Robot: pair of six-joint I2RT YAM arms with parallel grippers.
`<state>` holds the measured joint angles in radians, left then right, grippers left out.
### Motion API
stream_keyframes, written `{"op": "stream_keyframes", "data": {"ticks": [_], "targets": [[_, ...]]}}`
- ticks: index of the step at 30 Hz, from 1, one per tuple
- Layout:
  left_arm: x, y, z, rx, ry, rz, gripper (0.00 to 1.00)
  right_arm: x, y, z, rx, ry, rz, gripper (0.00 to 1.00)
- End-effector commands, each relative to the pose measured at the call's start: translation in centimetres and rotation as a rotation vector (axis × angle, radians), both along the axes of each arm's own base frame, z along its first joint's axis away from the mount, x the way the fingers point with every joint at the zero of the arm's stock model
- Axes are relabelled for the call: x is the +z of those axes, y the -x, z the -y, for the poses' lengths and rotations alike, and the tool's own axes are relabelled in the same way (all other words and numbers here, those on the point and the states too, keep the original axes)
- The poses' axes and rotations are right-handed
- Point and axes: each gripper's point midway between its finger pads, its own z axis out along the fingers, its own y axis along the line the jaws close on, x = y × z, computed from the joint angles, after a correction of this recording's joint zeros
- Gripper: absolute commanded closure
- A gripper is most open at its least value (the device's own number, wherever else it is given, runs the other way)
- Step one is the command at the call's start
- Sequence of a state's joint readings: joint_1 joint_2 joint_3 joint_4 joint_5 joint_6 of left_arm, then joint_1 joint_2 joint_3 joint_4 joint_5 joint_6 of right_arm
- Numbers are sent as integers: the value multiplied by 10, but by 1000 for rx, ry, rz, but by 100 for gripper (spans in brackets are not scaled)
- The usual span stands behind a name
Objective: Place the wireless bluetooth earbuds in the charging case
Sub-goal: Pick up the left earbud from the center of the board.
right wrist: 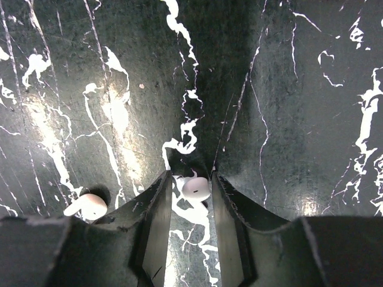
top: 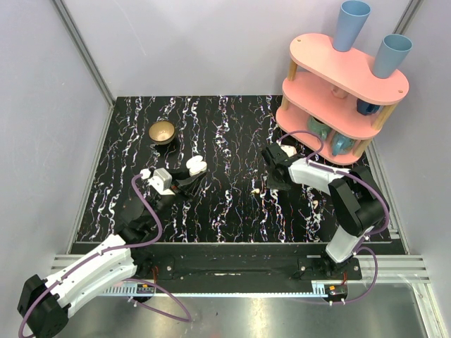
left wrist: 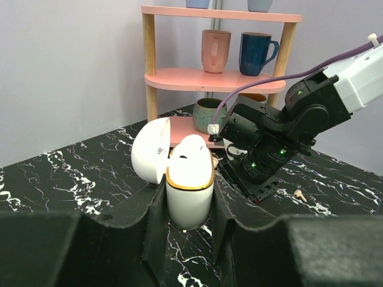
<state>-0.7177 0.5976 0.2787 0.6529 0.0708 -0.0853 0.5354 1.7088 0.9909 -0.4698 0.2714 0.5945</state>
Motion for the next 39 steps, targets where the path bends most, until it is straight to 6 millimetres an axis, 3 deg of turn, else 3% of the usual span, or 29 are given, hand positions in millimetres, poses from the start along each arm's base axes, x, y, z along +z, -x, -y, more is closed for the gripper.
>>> {"op": "stream_keyframes", "data": {"ticks": [1,23,39], "targets": [[30,2,-6,14,67,75,100,11,-1,7,-5,17,28,60],[31,2,-7,16,68,74,100,5,0,7,1,21,9,61],[30,2,-8,22,65,72,100,-2,0,6,2,24,-4,66]]}}
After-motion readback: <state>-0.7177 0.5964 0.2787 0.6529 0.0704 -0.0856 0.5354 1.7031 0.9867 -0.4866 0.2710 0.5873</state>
